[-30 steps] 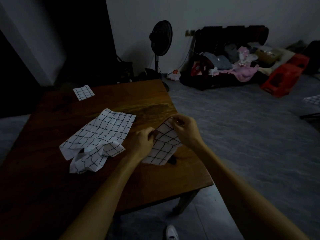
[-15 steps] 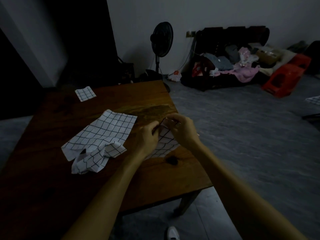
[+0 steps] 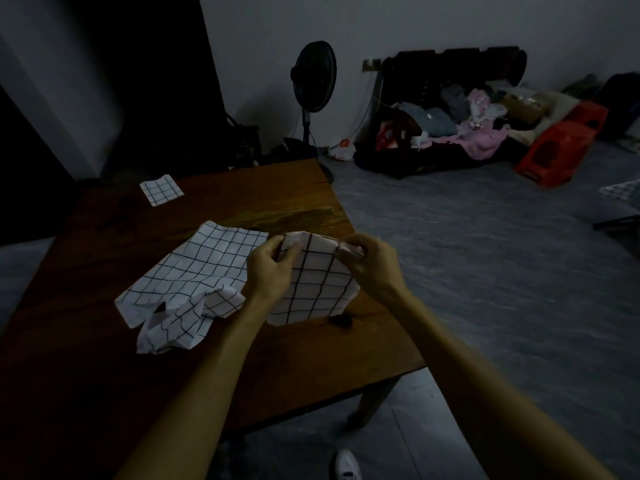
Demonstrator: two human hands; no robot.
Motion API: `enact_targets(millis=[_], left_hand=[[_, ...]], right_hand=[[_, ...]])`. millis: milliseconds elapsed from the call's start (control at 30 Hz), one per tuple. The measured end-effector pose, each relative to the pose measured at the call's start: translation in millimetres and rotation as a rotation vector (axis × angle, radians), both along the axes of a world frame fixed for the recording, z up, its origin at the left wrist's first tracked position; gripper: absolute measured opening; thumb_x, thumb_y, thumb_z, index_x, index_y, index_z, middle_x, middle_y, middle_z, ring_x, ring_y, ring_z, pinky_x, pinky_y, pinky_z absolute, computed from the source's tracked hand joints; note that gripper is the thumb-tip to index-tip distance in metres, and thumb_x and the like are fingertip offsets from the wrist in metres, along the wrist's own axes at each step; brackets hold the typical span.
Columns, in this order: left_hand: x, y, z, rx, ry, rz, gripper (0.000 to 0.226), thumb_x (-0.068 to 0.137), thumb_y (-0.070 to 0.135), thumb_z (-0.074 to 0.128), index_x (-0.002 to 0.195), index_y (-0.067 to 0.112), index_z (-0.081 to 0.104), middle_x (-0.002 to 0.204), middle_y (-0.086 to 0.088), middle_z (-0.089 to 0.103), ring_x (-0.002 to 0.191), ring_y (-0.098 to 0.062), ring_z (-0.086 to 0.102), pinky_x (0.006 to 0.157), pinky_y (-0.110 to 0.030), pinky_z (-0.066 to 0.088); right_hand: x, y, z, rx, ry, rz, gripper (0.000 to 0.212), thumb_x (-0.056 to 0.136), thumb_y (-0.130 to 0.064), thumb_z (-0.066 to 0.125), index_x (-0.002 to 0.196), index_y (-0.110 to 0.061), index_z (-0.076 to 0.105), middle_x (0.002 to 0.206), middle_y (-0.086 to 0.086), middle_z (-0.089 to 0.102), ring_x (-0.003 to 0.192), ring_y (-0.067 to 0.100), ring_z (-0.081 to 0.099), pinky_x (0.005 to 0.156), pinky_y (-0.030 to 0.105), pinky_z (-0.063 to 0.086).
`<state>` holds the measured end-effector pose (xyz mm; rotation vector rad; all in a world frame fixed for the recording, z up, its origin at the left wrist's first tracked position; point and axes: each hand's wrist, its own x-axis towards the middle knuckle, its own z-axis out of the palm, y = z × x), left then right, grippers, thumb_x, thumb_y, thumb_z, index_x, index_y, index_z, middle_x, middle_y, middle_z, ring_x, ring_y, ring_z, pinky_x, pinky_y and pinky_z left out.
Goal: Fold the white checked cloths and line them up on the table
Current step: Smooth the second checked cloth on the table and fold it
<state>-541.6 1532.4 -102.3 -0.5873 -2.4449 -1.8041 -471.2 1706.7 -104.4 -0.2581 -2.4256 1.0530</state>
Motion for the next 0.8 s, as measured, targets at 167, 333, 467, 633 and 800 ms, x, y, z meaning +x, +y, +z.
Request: enact_targets(millis=[167,333,467,633,800], left_hand=[[-6.8,-10.4,-4.6,0.111,-0.120,-0.009,0.005,0.090,0.023,0.060,0.087,0.025,0.064,0.083,0.005,0.066,0.078,-0.005,0.063,0.068,-0.025,0.053],[-6.2,-11.0,-10.3,0.152,-0.173,-0.009,0.009,0.090,0.020,0.061,0.092,0.028,0.063,0.090,0.009,0.067,0.085,-0.001,0.063,0.072,-0.022,0.051],[-9.2,-11.4,-12.0,0.173,-0.196,-0.010,0.012,0.091,0.019,0.060,0.092,0.030,0.063,0.092,0.008,0.067,0.089,-0.005,0.064,0.076,-0.027,0.053],[-11.8,-11.7,-13.5,0.170,-0.198,-0.047,0.014,0.093,0.020,0.056,0.092,0.029,0.066,0.096,-0.001,0.069,0.095,-0.016,0.065,0.084,-0.038,0.054],[-12.2,-9.8,-11.9,0.168,-0.190,-0.055,0.014,0.094,0.021,0.055,0.092,0.027,0.066,0.095,-0.001,0.069,0.094,-0.016,0.065,0.085,-0.039,0.054]], right_hand=[[3.7,11.0,-5.7,-0.322,-0.033,-0.006,0.025,0.086,-0.013,0.066,0.111,-0.012,0.064,0.110,0.001,0.064,0.098,0.009,0.061,0.077,0.018,0.053],[2.8,6.9,-3.6,-0.463,-0.031,-0.013,0.030,0.087,-0.010,0.065,0.116,-0.015,0.061,0.112,-0.001,0.061,0.100,0.011,0.061,0.075,0.017,0.055],[3.3,6.0,2.1,-0.496,-0.015,0.007,0.029,0.087,-0.010,0.065,0.114,-0.021,0.060,0.106,-0.008,0.060,0.099,0.011,0.061,0.077,0.023,0.056],[5.4,7.4,4.6,-0.586,0.006,0.022,0.031,0.088,-0.008,0.063,0.111,-0.027,0.058,0.113,-0.002,0.061,0.098,0.011,0.063,0.075,0.019,0.055],[5.7,12.0,2.1,-0.648,0.007,-0.015,0.030,0.092,-0.010,0.057,0.122,-0.013,0.059,0.109,-0.003,0.062,0.101,0.009,0.062,0.078,0.020,0.055]])
